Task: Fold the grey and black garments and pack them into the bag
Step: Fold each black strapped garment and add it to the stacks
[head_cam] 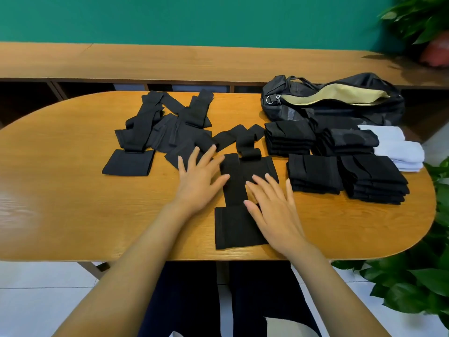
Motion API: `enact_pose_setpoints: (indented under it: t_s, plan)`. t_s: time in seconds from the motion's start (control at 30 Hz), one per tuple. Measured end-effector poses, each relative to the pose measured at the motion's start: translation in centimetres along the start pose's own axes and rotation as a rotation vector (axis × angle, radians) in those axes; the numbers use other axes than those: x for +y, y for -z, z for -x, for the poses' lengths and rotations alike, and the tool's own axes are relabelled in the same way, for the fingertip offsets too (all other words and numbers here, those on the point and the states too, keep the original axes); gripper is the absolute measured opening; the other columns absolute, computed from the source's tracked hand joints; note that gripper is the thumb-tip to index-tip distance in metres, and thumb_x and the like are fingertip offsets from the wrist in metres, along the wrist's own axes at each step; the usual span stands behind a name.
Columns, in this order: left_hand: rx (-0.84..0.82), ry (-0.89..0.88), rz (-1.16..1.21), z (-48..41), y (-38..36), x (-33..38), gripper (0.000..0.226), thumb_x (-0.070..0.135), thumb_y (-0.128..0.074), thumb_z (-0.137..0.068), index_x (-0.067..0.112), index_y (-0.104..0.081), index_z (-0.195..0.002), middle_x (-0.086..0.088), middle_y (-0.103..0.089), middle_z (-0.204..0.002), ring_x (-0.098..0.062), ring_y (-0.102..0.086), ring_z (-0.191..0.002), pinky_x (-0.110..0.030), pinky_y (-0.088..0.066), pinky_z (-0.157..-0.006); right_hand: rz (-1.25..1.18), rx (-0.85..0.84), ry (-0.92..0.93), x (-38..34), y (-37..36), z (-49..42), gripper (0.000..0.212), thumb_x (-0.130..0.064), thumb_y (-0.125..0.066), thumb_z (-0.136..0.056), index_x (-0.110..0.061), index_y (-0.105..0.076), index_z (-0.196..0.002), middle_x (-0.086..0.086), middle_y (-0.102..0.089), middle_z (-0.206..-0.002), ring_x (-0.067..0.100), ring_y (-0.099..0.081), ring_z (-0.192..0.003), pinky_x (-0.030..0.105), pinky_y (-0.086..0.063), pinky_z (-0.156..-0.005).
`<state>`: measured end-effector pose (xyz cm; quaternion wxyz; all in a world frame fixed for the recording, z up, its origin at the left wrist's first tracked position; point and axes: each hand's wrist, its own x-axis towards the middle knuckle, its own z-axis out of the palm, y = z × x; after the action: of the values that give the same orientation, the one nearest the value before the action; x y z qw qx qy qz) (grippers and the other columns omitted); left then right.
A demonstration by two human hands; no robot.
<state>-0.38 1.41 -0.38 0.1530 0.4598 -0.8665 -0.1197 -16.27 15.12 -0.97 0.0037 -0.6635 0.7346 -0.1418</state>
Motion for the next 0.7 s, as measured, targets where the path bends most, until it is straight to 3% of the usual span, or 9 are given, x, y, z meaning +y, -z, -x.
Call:
enact_pose_setpoints:
  t_s: [0.1,0.23,0.43,0.57,0.7]
  plan:
    - [-0.1,-0.077,0.047,2.9,-0.6,1.3,0.048,0.054,-0.041,-0.097,0.043,-0.038,-0.144,0.018,-0.021,-0.158,-0.016,-0.001,-0.149,-0.059,0.013,-0.115,0.045,-0.079,-0.058,0.3,0.2,-1.1,0.079,-0.061,0.005,-0.089,-0.026,-0.032,-0.15,-0.006,-0.026,-0.159,0.013,-0.011,-0.149,0.047,0.006,-0.119]
    - [-0.133,-0.068,0.07,5.1,-0.9,0.7,0.043,0.055,-0.04,-0.097,0.047,-0.043,-0.139,0.021,-0.026,-0.156,-0.013,-0.006,-0.149,-0.059,0.014,-0.114,0.126,-0.162,-0.067,0.1,0.2,-2.6,0.065,-0.055,-0.008,-0.099,-0.024,-0.027,-0.152,-0.005,-0.024,-0.16,0.015,-0.014,-0.148,0.048,0.009,-0.119]
    - [-0.15,-0.072,0.087,6.5,0.2,-0.3,0.043,0.053,-0.042,-0.097,0.044,-0.044,-0.139,0.02,-0.027,-0.155,-0.011,-0.004,-0.149,-0.056,0.016,-0.115,0.122,-0.214,-0.058,-0.4,-0.1,-5.2,0.062,-0.054,-0.011,-0.101,-0.023,-0.022,-0.154,-0.003,-0.02,-0.161,0.017,-0.011,-0.149,0.044,0.008,-0.118]
    - [-0.038,-0.066,0.161,7.4,0.7,-0.5,0.045,0.047,-0.048,-0.096,0.039,-0.045,-0.14,0.018,-0.03,-0.154,-0.008,-0.009,-0.148,-0.049,0.013,-0.118,0.043,-0.074,-0.002,-0.4,0.4,-3.8,0.058,-0.053,-0.017,-0.102,-0.026,-0.027,-0.152,-0.006,-0.024,-0.16,0.014,-0.012,-0.149,0.041,0.008,-0.119]
    - [0.054,-0.042,0.325,9.2,1.5,-1.3,0.035,0.053,-0.055,-0.089,0.041,-0.06,-0.122,0.026,-0.049,-0.133,-0.002,-0.035,-0.135,-0.051,-0.005,-0.12,-0.09,-0.031,0.145,-1.3,1.2,0.6,0.067,-0.062,-0.011,-0.094,-0.03,-0.043,-0.144,-0.012,-0.036,-0.153,0.006,-0.018,-0.146,0.033,0.013,-0.118]
